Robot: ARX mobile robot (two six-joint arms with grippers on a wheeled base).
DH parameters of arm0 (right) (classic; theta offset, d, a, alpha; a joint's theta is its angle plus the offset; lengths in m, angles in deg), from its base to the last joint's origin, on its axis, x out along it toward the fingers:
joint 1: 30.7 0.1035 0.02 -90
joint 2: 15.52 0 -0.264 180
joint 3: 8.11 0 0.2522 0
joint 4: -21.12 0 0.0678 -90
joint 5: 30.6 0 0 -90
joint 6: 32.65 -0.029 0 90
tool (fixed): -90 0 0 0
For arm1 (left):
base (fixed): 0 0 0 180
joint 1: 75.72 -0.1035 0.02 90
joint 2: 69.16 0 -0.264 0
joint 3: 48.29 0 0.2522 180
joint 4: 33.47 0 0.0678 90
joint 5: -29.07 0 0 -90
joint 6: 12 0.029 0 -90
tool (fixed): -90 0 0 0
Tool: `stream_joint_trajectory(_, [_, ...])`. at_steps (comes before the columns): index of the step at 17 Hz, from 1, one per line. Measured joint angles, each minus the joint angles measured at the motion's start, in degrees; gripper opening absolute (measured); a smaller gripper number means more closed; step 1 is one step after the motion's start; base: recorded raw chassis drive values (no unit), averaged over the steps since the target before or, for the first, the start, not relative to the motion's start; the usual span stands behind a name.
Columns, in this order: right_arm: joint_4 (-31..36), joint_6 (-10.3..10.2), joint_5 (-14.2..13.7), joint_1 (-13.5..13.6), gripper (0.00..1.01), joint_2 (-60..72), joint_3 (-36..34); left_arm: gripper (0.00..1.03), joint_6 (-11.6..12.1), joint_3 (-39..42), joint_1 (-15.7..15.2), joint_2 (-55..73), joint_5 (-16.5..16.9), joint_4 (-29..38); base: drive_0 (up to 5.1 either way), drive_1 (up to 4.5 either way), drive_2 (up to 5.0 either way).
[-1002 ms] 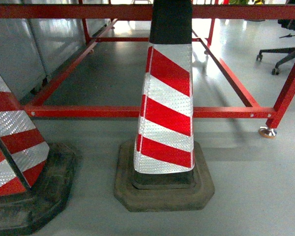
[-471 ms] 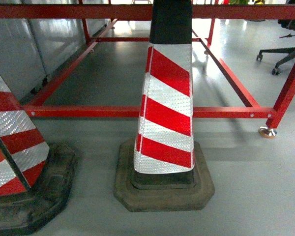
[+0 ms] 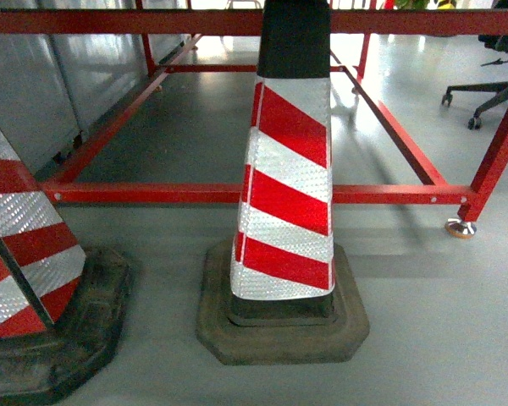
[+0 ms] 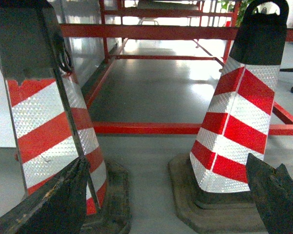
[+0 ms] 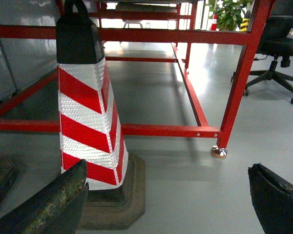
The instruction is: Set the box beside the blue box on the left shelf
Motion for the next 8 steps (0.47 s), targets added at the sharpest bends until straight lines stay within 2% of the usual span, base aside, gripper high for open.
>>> stream_joint_trajectory(8, [0.09, 0.11, 0.00, 0.00, 0.98, 0.00, 0.00, 0.98, 0.02, 0.00, 0.00, 0.00, 0.02, 0.09, 0.0, 0.00, 0.0])
